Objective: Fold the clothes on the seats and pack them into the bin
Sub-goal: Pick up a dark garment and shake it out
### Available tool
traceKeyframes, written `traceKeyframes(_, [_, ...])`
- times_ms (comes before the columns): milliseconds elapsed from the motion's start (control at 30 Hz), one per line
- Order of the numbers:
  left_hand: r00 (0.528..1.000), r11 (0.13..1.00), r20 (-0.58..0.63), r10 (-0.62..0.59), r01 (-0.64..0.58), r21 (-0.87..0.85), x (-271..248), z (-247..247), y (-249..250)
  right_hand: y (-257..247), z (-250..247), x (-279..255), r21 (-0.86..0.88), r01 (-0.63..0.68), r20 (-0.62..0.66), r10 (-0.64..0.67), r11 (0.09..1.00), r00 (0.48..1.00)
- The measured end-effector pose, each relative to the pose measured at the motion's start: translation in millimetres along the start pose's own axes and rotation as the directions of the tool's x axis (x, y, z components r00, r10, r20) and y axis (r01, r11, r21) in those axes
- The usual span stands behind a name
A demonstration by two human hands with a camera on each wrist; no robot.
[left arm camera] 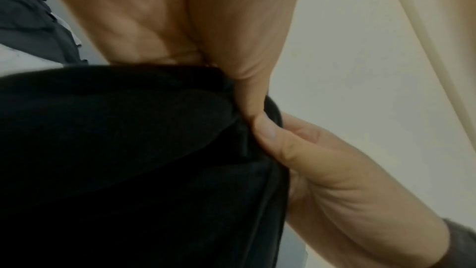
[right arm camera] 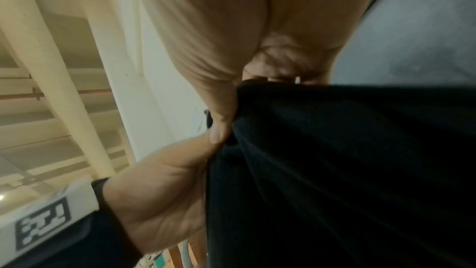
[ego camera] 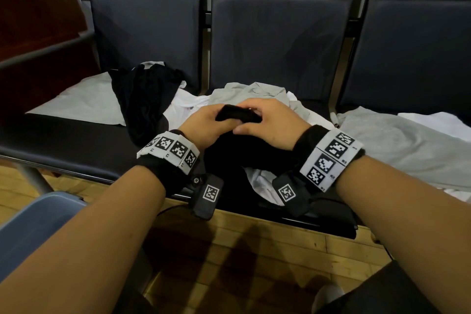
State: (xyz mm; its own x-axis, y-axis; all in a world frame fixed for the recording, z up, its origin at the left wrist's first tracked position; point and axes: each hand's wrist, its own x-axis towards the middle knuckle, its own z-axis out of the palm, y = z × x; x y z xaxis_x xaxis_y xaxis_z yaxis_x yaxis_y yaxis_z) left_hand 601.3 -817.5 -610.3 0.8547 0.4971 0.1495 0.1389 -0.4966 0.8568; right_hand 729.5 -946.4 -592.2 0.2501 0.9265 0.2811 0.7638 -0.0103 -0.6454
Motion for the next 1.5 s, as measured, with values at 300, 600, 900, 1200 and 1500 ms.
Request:
traceKeyframes(300, [0.979, 0.962, 0.16, -0.127, 0.161, -0.22, 3, -7, -34, 21, -24, 3, 0.309, -0.133, -0.322, 0.235, 0.942, 0.917])
traceKeyframes(600, [0.935, 0.924, 0.297, -0.193, 0.072, 0.375, -1, -20, -20, 63, -55, -5, 0.108, -0.303, -0.46, 0.318, 0.947, 0.829])
traceKeyframes(900, [0.962, 0.999, -0.273, 0.029, -0.035, -0.016, 11, -33, -24, 102, -75, -21, 0.283, -0.384, -0.571, 0.476, 0.879, 0.668])
traceKeyframes(1200, [0.954, 0.699, 0.007, -0.3, 0.215, 0.682, 0, -48, -34, 100, -93, -34, 0.545, -0.297, -0.464, 0.577, 0.784, 0.672])
traceKeyframes(1500, [0.928, 0.783, -0.184, -0.325, 0.373, 0.498, -31, -68, -58, 89, -88, -51, -0.03, -0.463, -0.063, 0.46, 0.886, 0.886])
